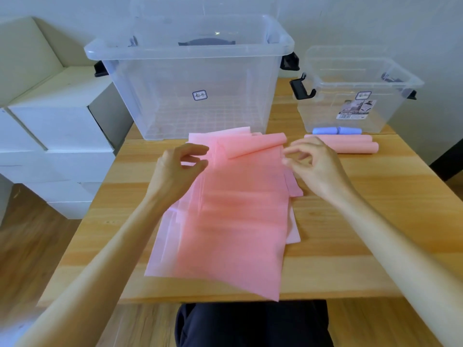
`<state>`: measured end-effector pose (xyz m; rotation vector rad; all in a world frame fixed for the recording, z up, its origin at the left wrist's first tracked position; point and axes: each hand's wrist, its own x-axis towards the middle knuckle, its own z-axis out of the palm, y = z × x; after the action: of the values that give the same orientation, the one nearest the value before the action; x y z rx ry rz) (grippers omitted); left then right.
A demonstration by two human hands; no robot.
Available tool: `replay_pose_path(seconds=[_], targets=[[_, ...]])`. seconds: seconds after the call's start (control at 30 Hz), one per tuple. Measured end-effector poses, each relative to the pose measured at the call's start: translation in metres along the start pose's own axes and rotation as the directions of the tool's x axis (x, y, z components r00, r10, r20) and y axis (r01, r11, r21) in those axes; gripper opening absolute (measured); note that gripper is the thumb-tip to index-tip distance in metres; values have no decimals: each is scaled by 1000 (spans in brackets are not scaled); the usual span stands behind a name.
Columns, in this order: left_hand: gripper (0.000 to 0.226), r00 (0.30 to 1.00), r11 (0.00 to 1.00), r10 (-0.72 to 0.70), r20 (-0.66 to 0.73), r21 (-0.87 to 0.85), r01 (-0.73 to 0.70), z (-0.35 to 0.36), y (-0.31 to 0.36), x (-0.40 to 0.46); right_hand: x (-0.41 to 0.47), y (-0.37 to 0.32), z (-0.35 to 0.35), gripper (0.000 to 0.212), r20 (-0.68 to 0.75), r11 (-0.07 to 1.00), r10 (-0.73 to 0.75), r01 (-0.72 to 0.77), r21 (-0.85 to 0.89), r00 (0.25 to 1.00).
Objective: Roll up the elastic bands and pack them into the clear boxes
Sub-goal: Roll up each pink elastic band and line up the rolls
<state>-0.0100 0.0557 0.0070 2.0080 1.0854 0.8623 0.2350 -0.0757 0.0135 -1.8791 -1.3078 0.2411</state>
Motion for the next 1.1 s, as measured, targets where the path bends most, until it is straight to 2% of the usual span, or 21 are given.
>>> replay_pose_path(seconds=[0.1, 0.23, 0.33, 0.4, 0.5, 0.63, 0.8, 1.1], targets=[[22, 999, 999, -11, 40, -37, 12, -18, 4, -40, -47, -12, -9, 9, 68, 996, 9, -14, 83, 998], [24, 991, 999, -34, 128, -33, 38, -36, 1, -96, -109, -28, -12, 10, 235, 977, 42, -89, 195, 971], [26, 984, 1000, -28, 178, -3, 29, -40, -3, -130, -144, -32, -7, 3, 300, 976, 38, -99, 193, 953], [24, 982, 1000, -14, 190, 13, 12, -38, -4, -148, -164, -32, -3, 10, 331, 981, 32, -92, 168, 943], [21, 980, 999, -1, 199, 42, -7, -33, -3, -166, -183, -28, 3, 24, 331, 989, 3, -51, 137, 943], [23, 983, 998, 1, 184, 65, -13, -28, -4, -173, -187, -24, 8, 5, 274, 994, -29, -1, 108, 961], [23, 989, 994, 12, 148, 107, -28, -19, 0, -176, -182, -26, 7, 11, 262, 994, -73, 51, 92, 962], [40, 974, 978, 125, 189, 141, -153, 18, 17, -175, -165, -35, -32, 10, 246, 929, -51, -45, 369, 968]])
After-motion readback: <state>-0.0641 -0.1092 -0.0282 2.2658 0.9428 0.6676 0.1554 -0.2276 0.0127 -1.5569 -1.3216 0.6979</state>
